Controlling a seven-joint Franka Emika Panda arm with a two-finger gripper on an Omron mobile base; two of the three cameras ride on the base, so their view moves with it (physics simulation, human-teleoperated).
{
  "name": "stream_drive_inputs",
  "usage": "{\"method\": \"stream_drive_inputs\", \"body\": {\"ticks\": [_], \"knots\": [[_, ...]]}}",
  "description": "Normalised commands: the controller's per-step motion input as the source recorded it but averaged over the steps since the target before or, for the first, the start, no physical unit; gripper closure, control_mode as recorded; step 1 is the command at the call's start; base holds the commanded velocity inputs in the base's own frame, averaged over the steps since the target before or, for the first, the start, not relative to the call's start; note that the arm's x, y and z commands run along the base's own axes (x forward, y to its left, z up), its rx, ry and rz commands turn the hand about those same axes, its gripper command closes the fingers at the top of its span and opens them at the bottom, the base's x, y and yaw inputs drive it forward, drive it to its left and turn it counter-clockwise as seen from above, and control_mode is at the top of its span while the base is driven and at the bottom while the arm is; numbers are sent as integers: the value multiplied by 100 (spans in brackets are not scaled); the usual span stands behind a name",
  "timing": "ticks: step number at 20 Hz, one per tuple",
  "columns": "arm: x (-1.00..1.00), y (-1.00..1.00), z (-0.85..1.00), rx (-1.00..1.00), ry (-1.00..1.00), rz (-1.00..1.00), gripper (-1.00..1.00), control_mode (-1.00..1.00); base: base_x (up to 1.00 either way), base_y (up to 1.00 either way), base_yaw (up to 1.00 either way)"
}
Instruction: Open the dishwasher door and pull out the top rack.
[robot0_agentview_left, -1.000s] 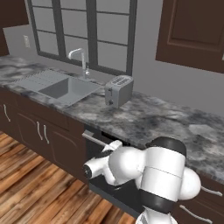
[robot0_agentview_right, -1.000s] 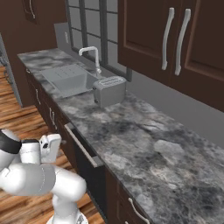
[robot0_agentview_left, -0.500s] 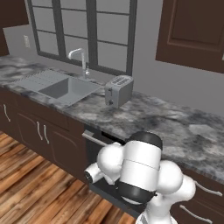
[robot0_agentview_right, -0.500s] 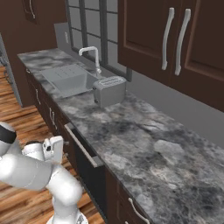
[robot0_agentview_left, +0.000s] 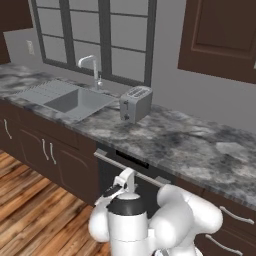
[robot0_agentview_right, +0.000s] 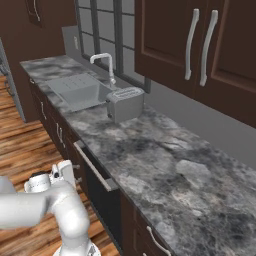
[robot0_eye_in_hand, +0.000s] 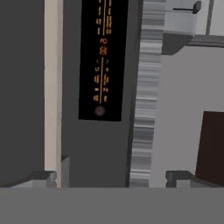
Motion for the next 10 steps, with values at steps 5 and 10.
{"method": "stream_drive_inputs", "body": {"ticks": [5, 10], "knots": [[21, 0, -17, -11, -3, -3, -100, -100, 0, 0, 0], [25, -3, -15, -2, -1, -1, -100, -100, 0, 0, 0]]}}
